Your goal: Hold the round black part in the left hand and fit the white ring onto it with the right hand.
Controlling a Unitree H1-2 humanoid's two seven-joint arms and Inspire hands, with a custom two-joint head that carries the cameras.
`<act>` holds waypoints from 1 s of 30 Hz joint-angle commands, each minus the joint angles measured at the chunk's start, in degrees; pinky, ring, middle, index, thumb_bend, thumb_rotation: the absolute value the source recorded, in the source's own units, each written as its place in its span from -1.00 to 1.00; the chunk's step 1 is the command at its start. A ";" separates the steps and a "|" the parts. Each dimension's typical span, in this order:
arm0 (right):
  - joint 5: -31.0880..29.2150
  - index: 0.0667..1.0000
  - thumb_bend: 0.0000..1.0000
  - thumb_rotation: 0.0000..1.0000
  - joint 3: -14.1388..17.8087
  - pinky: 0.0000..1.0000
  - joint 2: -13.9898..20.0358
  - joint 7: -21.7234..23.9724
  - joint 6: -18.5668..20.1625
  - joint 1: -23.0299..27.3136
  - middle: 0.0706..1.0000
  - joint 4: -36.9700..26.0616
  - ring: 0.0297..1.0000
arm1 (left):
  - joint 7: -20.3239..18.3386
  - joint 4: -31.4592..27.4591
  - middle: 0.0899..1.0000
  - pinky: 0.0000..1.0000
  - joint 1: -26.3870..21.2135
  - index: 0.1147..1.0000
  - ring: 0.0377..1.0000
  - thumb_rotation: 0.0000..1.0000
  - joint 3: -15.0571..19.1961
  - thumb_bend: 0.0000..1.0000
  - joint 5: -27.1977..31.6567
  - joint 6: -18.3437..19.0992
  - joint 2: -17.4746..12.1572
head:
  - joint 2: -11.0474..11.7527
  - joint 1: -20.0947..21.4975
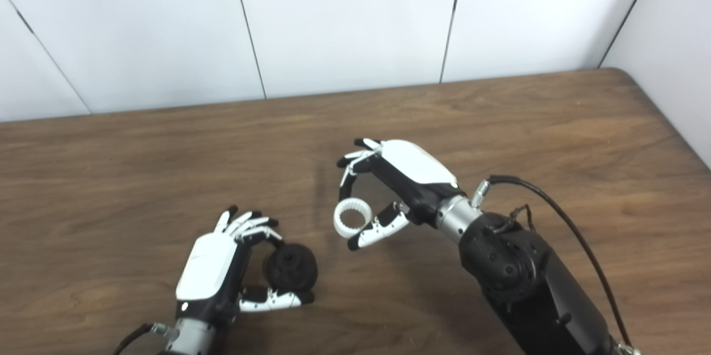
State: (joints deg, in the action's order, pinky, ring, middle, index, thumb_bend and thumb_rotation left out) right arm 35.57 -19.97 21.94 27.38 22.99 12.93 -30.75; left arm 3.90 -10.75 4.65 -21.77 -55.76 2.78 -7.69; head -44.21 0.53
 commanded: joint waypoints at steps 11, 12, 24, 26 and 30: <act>0.95 -0.11 0.04 -0.72 -1.21 1.00 -4.42 3.38 -1.38 3.19 0.66 -4.18 0.98 | -0.31 0.87 0.52 1.00 -1.35 -0.17 0.76 -0.89 -1.57 0.05 -2.58 2.14 1.81 | -0.66 -1.11; 1.08 -0.11 0.04 -0.72 -1.44 1.00 -4.75 3.47 -1.56 3.33 0.66 -3.87 0.99 | -0.36 0.89 0.52 1.00 -1.39 -0.17 0.76 -0.89 -1.65 0.05 -2.70 2.31 1.93 | -0.73 -1.33; 1.90 -0.11 0.04 -0.72 -3.83 1.00 -5.53 3.98 -3.32 3.42 0.65 -1.42 0.97 | -0.86 0.50 0.52 1.00 -1.82 -0.17 0.76 -0.89 -2.60 0.05 -2.99 4.24 3.07 | -1.23 -2.43; 2.08 -0.11 0.04 -0.72 -4.14 1.00 -5.35 4.22 -3.42 3.49 0.65 -1.10 0.97 | -1.04 0.34 0.53 1.00 -1.85 -0.17 0.76 -0.89 -2.64 0.05 -3.04 4.47 3.18 | -1.30 -2.45; 2.61 -0.11 0.04 -0.72 -4.77 1.00 -5.34 4.17 -3.81 3.37 0.64 -0.07 0.98 | -0.84 0.40 0.52 1.00 -1.96 -0.17 0.75 -0.89 -2.76 0.05 -3.26 4.54 3.11 | -1.40 -2.49</act>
State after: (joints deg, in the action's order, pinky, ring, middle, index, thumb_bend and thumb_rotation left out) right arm 37.77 -24.93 16.68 31.86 21.31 14.64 -29.94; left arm 3.61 -10.13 3.28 -24.15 -58.23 7.06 -4.63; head -45.53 -1.93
